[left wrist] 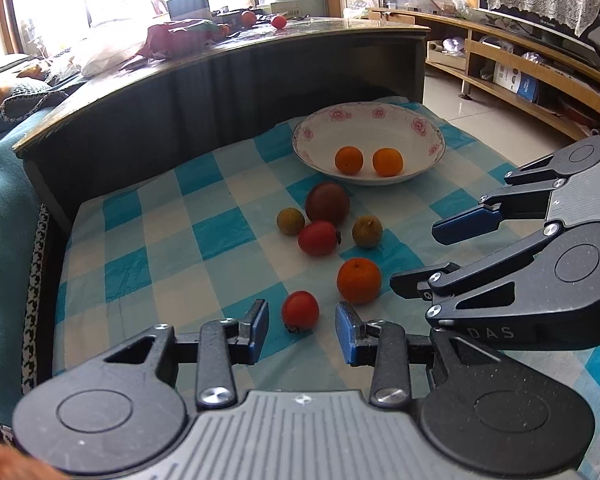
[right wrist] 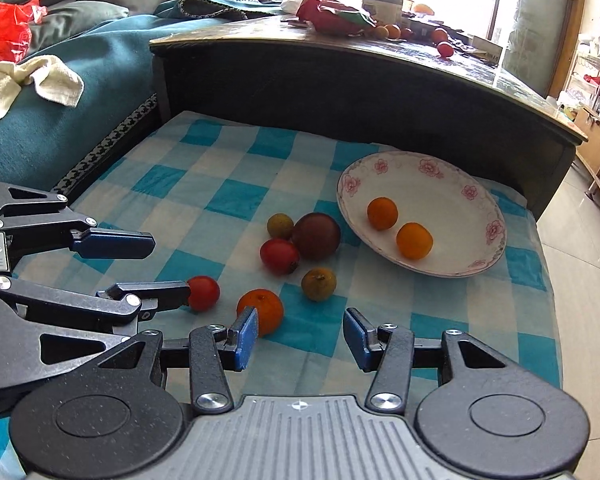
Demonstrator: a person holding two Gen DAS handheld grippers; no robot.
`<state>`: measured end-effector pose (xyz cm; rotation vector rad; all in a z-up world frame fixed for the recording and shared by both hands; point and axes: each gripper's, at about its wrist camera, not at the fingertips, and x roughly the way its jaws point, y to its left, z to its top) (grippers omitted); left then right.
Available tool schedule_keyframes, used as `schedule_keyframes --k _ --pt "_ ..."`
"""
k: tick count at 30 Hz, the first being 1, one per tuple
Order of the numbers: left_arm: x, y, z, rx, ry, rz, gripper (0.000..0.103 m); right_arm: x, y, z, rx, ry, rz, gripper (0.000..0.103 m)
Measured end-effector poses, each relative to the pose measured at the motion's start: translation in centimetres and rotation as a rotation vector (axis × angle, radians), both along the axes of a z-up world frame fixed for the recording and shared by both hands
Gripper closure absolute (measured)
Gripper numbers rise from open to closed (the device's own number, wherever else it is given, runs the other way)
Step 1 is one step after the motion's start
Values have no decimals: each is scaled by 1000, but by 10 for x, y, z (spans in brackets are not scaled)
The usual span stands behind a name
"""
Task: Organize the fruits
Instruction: 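Move the left gripper to the red tomato while the right gripper approaches an orange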
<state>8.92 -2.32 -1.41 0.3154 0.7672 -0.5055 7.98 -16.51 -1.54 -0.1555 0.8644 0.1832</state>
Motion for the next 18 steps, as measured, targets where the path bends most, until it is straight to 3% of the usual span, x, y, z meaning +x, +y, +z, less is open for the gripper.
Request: schedule_keyframes --k 18 --pt "7 6 -15 18 29 -10 58 12 9 -19 -7 65 38 60"
